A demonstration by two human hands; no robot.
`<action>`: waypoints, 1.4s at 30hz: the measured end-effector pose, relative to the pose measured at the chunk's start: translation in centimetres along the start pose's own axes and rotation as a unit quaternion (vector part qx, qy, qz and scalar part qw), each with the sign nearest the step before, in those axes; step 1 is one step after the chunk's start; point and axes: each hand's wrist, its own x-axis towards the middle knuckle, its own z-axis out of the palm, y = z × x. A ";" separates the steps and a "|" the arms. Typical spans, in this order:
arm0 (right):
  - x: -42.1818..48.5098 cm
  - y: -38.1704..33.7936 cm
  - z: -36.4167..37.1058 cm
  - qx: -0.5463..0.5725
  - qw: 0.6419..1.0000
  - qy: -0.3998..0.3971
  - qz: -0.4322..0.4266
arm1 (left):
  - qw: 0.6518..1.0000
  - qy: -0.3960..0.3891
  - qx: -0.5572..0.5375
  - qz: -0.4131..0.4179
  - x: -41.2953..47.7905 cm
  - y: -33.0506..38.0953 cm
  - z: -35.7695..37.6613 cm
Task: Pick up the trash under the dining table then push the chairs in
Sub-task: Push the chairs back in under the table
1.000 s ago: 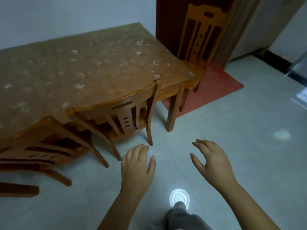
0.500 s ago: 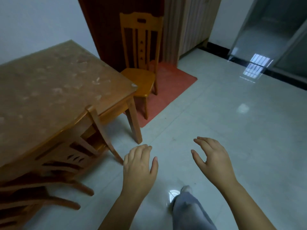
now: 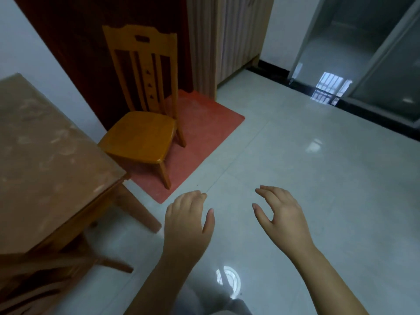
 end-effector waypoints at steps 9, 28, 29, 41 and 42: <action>18.8 0.6 7.2 -0.002 0.999 -0.043 -0.033 | 0.998 0.003 0.005 -0.055 17.8 -10.0 3.4; 57.0 10.2 15.5 -0.011 0.999 -0.038 -0.030 | 0.998 0.035 0.015 -0.046 58.3 -16.3 13.0; 59.7 11.3 15.7 -0.009 0.998 -0.045 -0.041 | 0.998 0.036 0.025 -0.050 60.8 -16.2 13.5; 87.5 14.0 20.9 0.045 0.967 -0.097 -0.230 | 0.970 0.155 0.070 -0.176 80.5 -19.2 14.9; 89.3 13.4 22.0 0.049 0.961 -0.109 -0.250 | 0.964 0.166 0.071 -0.195 81.6 -20.3 14.8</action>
